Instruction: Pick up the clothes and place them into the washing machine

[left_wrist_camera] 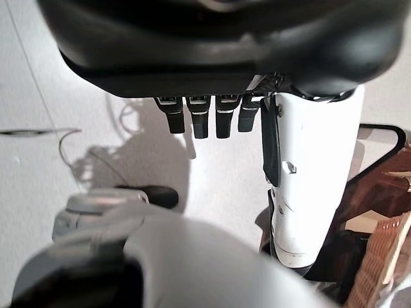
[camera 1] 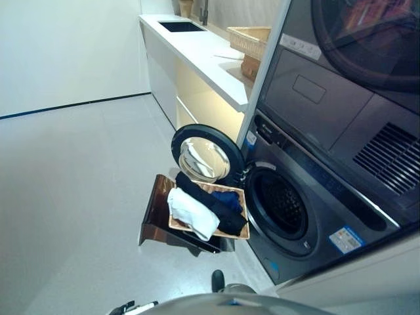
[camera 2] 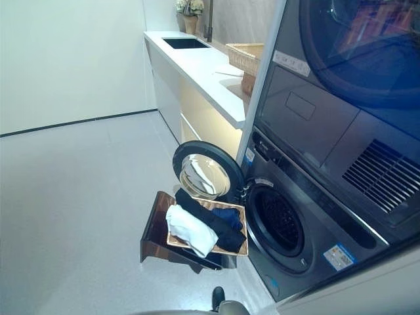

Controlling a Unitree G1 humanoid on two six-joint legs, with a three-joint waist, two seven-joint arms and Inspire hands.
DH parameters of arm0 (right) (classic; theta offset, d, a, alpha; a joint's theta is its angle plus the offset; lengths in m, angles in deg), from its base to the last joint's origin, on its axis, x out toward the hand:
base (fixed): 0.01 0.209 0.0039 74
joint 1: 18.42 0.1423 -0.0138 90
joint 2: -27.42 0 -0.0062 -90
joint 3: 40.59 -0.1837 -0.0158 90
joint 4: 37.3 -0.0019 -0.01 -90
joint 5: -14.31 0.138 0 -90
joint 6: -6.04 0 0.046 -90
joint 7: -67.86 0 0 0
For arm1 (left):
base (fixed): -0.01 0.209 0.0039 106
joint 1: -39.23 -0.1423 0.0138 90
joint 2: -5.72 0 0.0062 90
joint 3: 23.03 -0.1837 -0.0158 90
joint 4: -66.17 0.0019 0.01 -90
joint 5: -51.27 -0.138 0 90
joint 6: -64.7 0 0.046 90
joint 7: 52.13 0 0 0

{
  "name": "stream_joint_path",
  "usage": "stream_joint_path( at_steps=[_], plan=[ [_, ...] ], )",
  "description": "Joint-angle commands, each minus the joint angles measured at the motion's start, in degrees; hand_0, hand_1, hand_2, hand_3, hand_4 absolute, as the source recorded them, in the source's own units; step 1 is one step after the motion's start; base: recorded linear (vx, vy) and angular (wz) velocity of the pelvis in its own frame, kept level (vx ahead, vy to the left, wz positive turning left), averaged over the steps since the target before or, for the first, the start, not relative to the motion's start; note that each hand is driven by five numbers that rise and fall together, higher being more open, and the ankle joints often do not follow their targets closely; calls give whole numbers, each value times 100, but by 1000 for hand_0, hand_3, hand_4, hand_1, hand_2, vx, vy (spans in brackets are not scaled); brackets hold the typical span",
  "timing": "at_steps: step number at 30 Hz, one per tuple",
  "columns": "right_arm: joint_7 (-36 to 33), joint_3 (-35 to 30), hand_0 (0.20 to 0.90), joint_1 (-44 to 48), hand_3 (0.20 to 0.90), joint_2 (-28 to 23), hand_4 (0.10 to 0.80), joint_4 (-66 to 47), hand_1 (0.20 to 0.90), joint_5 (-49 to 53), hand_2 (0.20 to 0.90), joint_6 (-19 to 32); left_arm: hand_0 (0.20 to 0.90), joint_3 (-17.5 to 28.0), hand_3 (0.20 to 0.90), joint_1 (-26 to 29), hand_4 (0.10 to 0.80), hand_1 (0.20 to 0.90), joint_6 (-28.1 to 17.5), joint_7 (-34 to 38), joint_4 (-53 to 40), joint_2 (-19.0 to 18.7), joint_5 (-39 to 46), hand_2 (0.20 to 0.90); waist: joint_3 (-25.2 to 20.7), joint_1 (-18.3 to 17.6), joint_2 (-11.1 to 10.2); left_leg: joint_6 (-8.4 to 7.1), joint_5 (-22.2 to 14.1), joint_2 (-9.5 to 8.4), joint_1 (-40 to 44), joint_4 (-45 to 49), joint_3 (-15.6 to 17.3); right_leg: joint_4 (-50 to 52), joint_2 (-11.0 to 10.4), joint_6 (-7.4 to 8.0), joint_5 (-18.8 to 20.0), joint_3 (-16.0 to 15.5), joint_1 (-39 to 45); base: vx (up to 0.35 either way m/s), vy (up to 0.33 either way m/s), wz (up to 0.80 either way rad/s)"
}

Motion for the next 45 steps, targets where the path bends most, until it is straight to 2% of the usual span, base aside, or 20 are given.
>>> stream_joint_path(
  at_steps=[1, 3, 6, 7, 13, 14, 16, 17, 20, 21, 22, 24, 25, 27, 30, 34, 40, 42, 43, 45],
  plan=[
    [-67, -236, 900, 207, 900, -259, 800, 75, 900, 48, 900, 176, 900, 144, 900, 270, 800, 900, -182, 25, -28, -1, 23, 900, -160, 15, 99, -569, -444, -156, -28, 430, 253, -307, -2, 290, 156, 100, 127, 174, -123, -4],
    [-92, -201, 900, 198, 900, -243, 800, 1, 900, 8, 900, 181, 900, 214, 900, 225, 800, 900, -171, 25, -10, 32, 46, 900, -243, 76, 66, -626, -501, -89, 0, 473, 328, -476, 15, 258, 127, -83, 264, 249, -197, -3],
    [-74, -197, 900, 209, 900, -246, 800, -36, 900, 30, 900, 201, 900, 247, 900, 213, 800, 900, -167, 33, 31, 47, 75, 900, -299, 88, 61, -723, -460, 23, 42, 523, 374, -568, 111, 225, 65, -84, 394, 175, -165, 3],
    [-62, -199, 900, 230, 900, -256, 800, -81, 900, 73, 900, 220, 900, 247, 900, 208, 800, 900, -183, 39, 41, 71, 108, 900, -369, 76, 76, -811, -374, 138, 65, 557, 406, -538, 199, 165, -41, -78, 426, 133, -135, 3],
    [-77, -233, 900, 237, 900, -333, 800, -70, 900, 166, 900, 240, 900, 151, 900, 307, 800, 900, -182, 74, -4, 101, 140, 900, -417, -16, 152, -959, -312, 374, 106, 801, 420, -199, 422, -24, -433, -4, 374, 190, -198, 4],
    [-79, -251, 900, 200, 900, -365, 800, -33, 900, 187, 900, 235, 900, 96, 900, 373, 800, 900, -186, 77, -30, 130, 146, 900, -422, -55, 171, -1015, -239, 445, 87, 1047, 436, -75, 530, -120, -534, 49, 372, 172, -189, -7],
    [-87, -258, 900, 183, 900, -378, 800, -16, 900, 186, 900, 227, 900, 60, 900, 400, 800, 900, -182, 79, -63, 150, 155, 900, -418, -70, 178, -1052, -199, 461, 28, 1203, 453, -74, 565, -146, -578, 71, 400, 164, -185, -5],
    [-83, -294, 900, 135, 900, -419, 800, 33, 900, 210, 900, 219, 900, 9, 900, 456, 800, 900, -189, 75, -117, 193, 164, 900, -406, -81, 190, -1140, 23, 457, -157, 1786, 474, -83, 639, -225, -638, 125, 497, 145, -190, -3],
    [-119, -355, 900, 133, 900, -524, 800, 37, 900, 248, 900, 211, 900, -112, 900, 588, 800, 900, -194, 59, -216, 265, 203, 900, -246, -94, 149, -1232, 347, 472, -743, 2888, 637, -18, 605, -327, -741, 128, 677, 100, -183, 5],
    [-148, -375, 900, 153, 900, -557, 800, 33, 900, 284, 900, 219, 900, -191, 900, 659, 800, 900, -199, 66, -251, 274, 215, 900, -199, -128, 105, -1255, 481, 579, -942, 3059, 829, 17, 566, -357, -782, 105, 719, 39, -142, 13],
    [-171, -387, 900, 181, 900, -565, 800, 30, 900, 338, 900, 219, 900, -232, 900, 730, 800, 900, -207, 71, -275, 276, 252, 900, -159, -123, 41, -1195, 387, 669, -1168, 3053, 1004, 60, 511, -355, -837, 100, 745, 46, -126, 8],
    [-177, -381, 900, 178, 900, -565, 800, 34, 900, 349, 900, 223, 900, -253, 900, 734, 800, 900, -207, 69, -300, 288, 254, 900, -143, -104, -5, -1119, 233, 673, -1295, 3003, 1079, 60, 486, -349, -866, 136, 800, 40, -74, -7],
    [-211, -346, 900, 225, 900, -578, 800, 75, 900, 333, 900, 199, 900, -286, 900, 737, 800, 900, -216, 89, -363, 311, 258, 900, -102, -59, -153, -925, -142, 683, -1756, 2789, 1190, 108, 367, -314, -896, 203, 844, 50, -67, -15],
    [-228, -334, 900, 237, 900, -574, 800, 91, 900, 328, 900, 199, 900, -291, 900, 730, 800, 900, -211, 94, -362, 315, 246, 900, -81, -45, -190, -884, -244, 725, -1860, 2705, 1205, 116, 352, -298, -935, 232, 901, 53, -52, -14],
    [-268, -277, 900, 274, 900, -565, 800, 108, 900, 354, 900, 205, 900, -326, 900, 740, 800, 900, -233, 130, -398, 293, 286, 900, 3, -7, -216, -954, 92, 846, -2108, 2100, 1158, 197, 376, -308, -1003, 292, 994, 37, -7, -13],
    [-299, -309, 900, 272, 900, -566, 800, 139, 900, 502, 900, 234, 900, -354, 900, 705, 800, 900, -263, 165, -370, 288, 320, 900, 37, 3, -50, -1140, 745, 1028, -2004, 1163, 1173, 168, 417, -240, -1088, 345, 1219, 80, 94, -17],
    [-276, -442, 900, 220, 900, -596, 800, 234, 900, 508, 900, 197, 900, -346, 900, 692, 800, 900, -260, 159, -335, 306, 266, 900, -208, -45, 119, -1050, 573, 795, -1617, 737, 1134, 28, 220, -82, -1123, 372, 1431, 132, 191, -6],
    [-244, -456, 900, 202, 900, -580, 800, 245, 900, 492, 900, 180, 900, -342, 900, 703, 800, 900, -264, 142, -338, 284, 240, 900, -274, -38, 134, -978, 486, 692, -1572, 759, 1152, -7, 118, -3, -1117, 403, 1486, 127, 226, -7],
    [-228, -450, 900, 212, 900, -553, 800, 266, 900, 440, 900, 149, 900, -319, 900, 705, 800, 900, -248, 140, -318, 255, 195, 900, -326, -17, 145, -892, 368, 591, -1547, 798, 1201, -24, -18, 109, -1100, 444, 1537, 120, 246, -14],
    [-217, -441, 900, 214, 900, -525, 800, 258, 900, 434, 900, 145, 900, -311, 900, 698, 800, 900, -255, 136, -322, 247, 189, 900, -331, -2, 154, -847, 319, 543, -1547, 822, 1218, -13, -70, 153, -1087, 476, 1541, 84, 188, -13]
  ],
)
